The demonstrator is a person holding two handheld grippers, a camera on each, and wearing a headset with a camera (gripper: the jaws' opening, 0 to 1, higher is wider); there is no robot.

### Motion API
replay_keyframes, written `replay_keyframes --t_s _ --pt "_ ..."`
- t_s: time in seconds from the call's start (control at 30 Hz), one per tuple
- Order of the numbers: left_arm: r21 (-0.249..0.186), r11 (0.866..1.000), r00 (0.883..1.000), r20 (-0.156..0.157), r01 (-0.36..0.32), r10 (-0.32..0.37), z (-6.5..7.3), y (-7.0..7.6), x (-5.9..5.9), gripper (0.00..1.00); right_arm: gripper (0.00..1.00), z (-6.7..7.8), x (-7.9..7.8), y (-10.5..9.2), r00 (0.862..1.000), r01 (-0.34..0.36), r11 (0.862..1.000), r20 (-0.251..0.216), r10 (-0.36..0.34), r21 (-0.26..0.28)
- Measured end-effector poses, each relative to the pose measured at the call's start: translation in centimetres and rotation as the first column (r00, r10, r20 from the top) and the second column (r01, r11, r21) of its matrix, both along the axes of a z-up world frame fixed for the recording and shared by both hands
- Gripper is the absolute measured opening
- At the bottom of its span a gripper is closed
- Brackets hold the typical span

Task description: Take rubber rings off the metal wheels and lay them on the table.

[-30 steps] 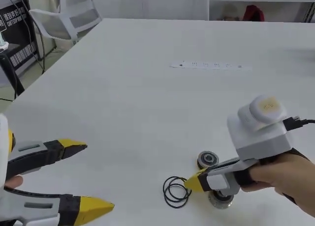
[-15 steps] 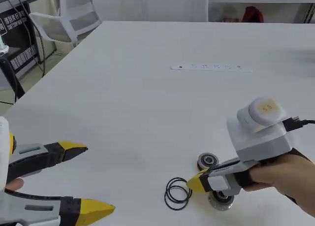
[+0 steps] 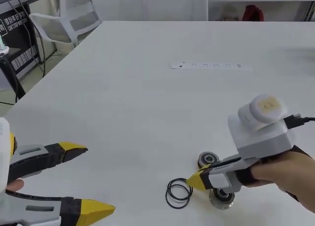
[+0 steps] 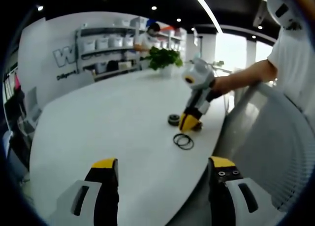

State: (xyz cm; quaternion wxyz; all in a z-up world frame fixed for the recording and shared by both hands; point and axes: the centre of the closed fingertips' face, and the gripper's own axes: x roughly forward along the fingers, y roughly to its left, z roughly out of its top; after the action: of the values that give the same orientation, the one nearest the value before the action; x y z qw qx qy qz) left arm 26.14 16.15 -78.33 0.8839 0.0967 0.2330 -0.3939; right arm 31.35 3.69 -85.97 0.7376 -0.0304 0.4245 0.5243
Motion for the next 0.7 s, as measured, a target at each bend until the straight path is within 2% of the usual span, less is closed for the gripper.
replay_keyframes --t_s 0.23,0.4,0.47,0.5,0.57,0.7 --pt "0.007 1.000 1.000 0.000 0.007 -0.007 0.0 -0.2 0.1 0.75 0.05 0.9 1.2 -0.7 0.999 0.037 0.999 0.020 -0.038 0.026" --pt "0.011 1.000 1.000 0.013 0.017 -0.017 0.6 -0.3 0.6 0.75 0.05 1.7 1.9 -1.1 0.998 0.061 0.996 0.029 -0.063 0.059" --pt "0.018 1.000 1.000 0.018 0.021 -0.021 0.9 -0.3 0.9 0.75 0.05 2.0 2.2 -1.3 0.996 0.067 0.995 0.046 -0.070 0.067" --pt "0.026 0.999 1.000 0.018 0.024 -0.024 1.0 -0.4 1.0 0.75 0.05 2.2 2.5 -1.5 0.995 0.069 0.996 0.073 -0.074 0.063" --pt "0.057 0.997 0.998 0.037 0.050 -0.052 1.5 -0.7 1.2 0.75 0.05 2.3 2.7 -1.8 0.993 0.070 0.996 0.092 -0.075 0.055" --pt "0.065 0.995 0.995 0.062 0.078 -0.082 2.5 -1.4 1.7 0.75 0.08 2.6 3.1 -2.3 0.991 0.078 0.995 0.104 -0.084 0.059"
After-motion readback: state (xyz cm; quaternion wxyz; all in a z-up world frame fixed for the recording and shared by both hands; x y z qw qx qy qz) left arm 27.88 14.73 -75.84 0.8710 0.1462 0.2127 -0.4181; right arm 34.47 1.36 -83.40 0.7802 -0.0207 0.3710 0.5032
